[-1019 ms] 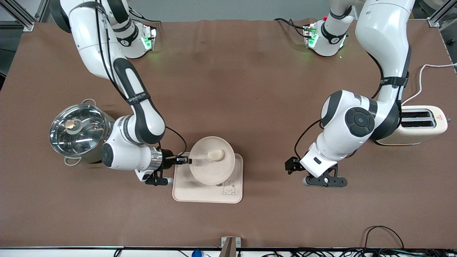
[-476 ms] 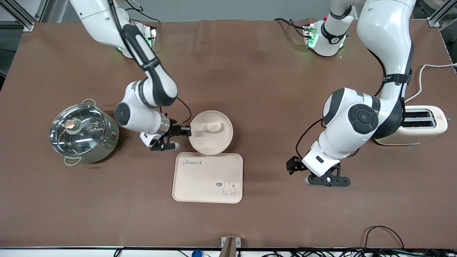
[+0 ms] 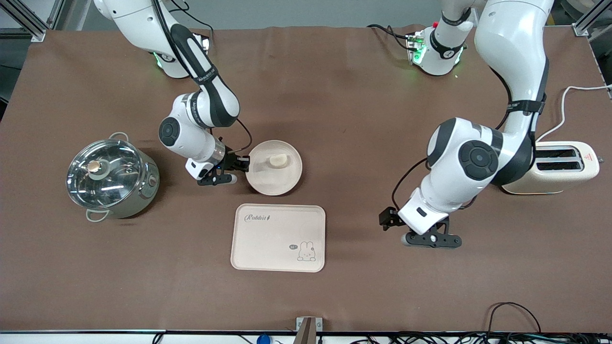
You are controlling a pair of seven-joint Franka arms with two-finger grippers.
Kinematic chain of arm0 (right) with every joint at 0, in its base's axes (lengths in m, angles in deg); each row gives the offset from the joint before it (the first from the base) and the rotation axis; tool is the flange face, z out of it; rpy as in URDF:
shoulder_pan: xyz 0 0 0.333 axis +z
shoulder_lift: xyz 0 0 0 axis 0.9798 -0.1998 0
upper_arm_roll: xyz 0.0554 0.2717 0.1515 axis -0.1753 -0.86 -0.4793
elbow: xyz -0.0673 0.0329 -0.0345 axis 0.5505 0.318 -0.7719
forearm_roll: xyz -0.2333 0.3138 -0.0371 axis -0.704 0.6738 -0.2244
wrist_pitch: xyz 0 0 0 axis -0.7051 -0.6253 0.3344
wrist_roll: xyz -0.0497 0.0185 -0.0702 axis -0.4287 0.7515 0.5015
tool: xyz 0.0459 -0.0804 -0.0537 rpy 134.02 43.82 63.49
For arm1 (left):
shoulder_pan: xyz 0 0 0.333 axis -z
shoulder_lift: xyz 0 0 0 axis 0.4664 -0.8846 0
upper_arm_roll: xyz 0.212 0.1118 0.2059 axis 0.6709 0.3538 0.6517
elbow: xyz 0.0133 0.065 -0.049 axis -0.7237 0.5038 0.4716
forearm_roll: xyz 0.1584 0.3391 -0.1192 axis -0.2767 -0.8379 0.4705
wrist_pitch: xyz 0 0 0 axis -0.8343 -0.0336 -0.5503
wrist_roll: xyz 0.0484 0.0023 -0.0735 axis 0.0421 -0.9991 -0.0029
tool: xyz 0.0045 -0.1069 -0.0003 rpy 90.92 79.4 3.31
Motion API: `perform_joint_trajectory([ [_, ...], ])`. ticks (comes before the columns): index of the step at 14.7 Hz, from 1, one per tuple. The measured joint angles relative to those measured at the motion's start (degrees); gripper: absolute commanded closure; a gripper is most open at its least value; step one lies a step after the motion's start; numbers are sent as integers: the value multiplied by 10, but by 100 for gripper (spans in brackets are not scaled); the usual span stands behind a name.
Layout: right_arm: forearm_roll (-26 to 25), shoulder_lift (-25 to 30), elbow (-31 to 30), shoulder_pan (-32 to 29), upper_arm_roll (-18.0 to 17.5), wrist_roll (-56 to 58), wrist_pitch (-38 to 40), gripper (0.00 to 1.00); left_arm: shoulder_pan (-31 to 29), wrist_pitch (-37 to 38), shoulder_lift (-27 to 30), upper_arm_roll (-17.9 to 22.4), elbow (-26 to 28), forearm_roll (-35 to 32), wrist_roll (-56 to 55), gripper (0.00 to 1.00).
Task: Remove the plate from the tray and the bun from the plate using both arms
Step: 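Reach the left gripper to the bun while the right gripper releases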
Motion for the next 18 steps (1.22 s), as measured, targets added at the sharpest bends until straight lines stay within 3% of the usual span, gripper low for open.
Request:
perform_joint_trajectory([
  [6, 14, 0, 11, 5, -3, -1, -6, 100, 92, 1, -2, -5, 31, 0, -156, 0],
  [7, 22, -1, 11, 10, -4, -1, -10, 95, 111, 1, -2, -5, 36, 0, -188, 0],
  [9, 27, -7, 11, 22, -6, -3, -24, 52, 140, 1, -2, -5, 45, 0, -231, 0],
  [10, 27, -12, 11, 27, -6, -4, -31, 16, 148, 1, -2, -5, 50, 0, -243, 0],
  [11, 28, -19, 11, 30, -6, -4, -39, 1, 153, 2, -2, -5, 55, 0, -252, 0],
  [15, 28, -47, 11, 34, -6, -4, -71, 0, 171, 2, -6, -5, 71, 0, -294, 0],
  [18, 31, -41, 18, 29, -3, -5, -51, 0, 194, 0, -17, -5, 73, 0, -342, 1],
])
